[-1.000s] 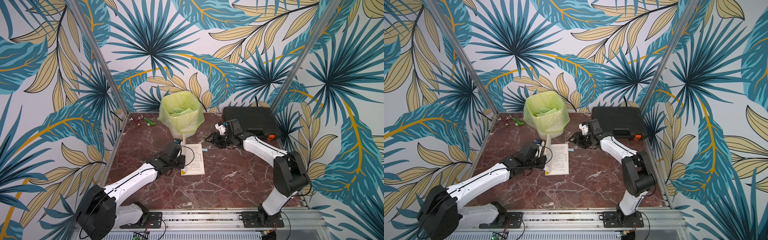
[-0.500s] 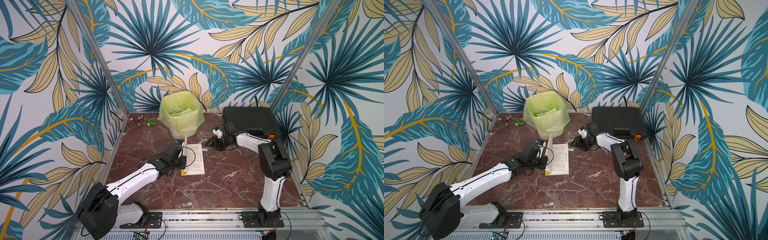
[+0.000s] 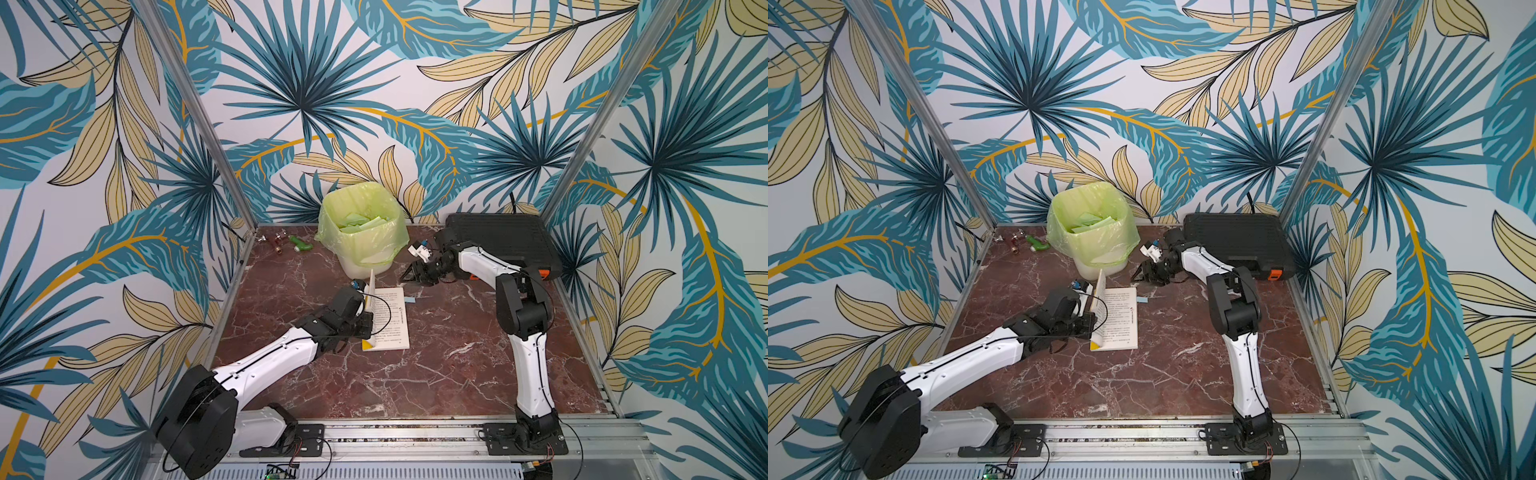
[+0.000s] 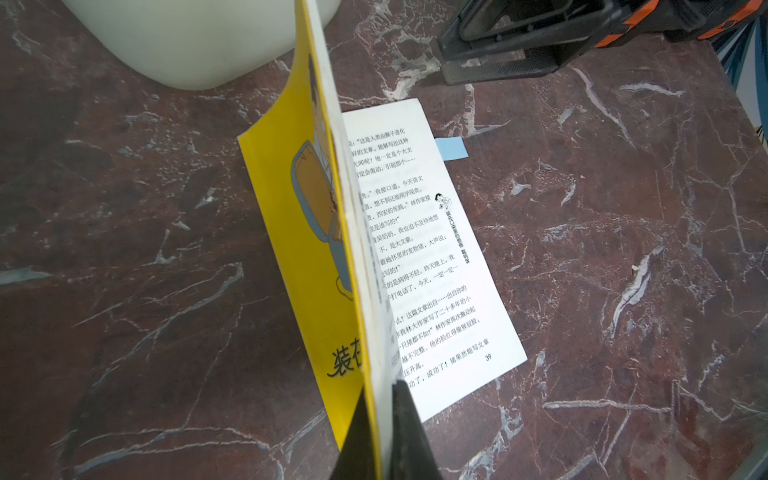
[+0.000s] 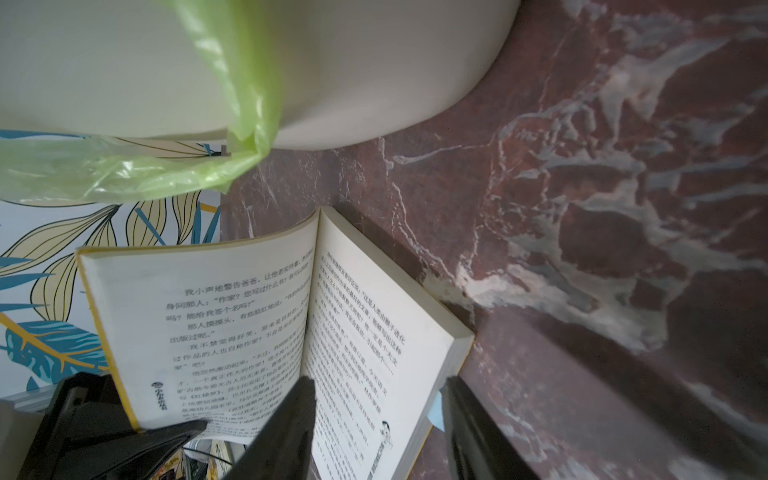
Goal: Peel off the used sticky note
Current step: Turn the page of the book at the center of the board.
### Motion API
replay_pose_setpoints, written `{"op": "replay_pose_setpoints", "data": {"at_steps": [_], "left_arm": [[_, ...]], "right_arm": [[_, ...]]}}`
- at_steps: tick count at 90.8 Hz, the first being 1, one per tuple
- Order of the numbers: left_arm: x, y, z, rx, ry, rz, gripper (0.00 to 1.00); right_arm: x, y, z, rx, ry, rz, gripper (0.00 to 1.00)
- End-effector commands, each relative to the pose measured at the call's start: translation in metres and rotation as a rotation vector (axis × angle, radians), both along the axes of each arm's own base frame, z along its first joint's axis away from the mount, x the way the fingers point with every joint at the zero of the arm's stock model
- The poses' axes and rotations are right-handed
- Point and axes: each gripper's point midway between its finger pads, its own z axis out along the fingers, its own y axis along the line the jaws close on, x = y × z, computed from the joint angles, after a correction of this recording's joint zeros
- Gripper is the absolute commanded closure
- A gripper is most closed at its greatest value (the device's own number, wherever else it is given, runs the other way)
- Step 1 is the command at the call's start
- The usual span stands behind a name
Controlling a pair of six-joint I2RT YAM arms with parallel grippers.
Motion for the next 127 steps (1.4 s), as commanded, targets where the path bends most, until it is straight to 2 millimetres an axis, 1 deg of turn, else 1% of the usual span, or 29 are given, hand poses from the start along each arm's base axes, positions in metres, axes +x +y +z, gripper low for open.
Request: {"op": "replay_pose_setpoints", "data": {"at_steps": [1, 5, 11, 51, 76, 89, 109, 127], "left_arm": [[-0.001, 0.01, -0.016, 0.047, 0.022, 0.012, 1.0], [-0.001, 0.01, -0.017, 0.048, 0.025, 0.015, 1.0], [0.004, 0.007, -0.012, 0.029, 0.001, 0.016, 1.0], [0.006, 0.007, -0.015, 0.028, 0.008, 0.021, 1.0], [0.006, 0.006, -0.017, 0.027, 0.013, 0.023, 1.0], [0.007, 0.006, -0.017, 0.025, 0.011, 0.023, 1.0], [0.006, 0.006, -0.018, 0.023, 0.013, 0.02, 1.0], [0.005, 0.006, -0.019, 0.022, 0.014, 0.021, 1.0]], "right_arm": [[-0.014, 0.002, -0.008, 0.015, 0.065, 0.061, 0.48], [-0.016, 0.001, -0.013, 0.012, 0.08, 0.069, 0.48], [-0.018, 0.0, -0.019, 0.002, 0.092, 0.078, 0.48], [-0.03, -0.004, -0.048, -0.032, 0.146, 0.107, 0.48], [-0.043, 0.0, -0.055, -0.009, 0.182, 0.141, 0.48], [-0.049, -0.001, -0.056, 0.001, 0.183, 0.14, 0.49], [-0.052, -0.002, -0.056, 0.015, 0.182, 0.116, 0.58], [-0.049, -0.003, -0.061, 0.001, 0.186, 0.092, 0.75]]}}
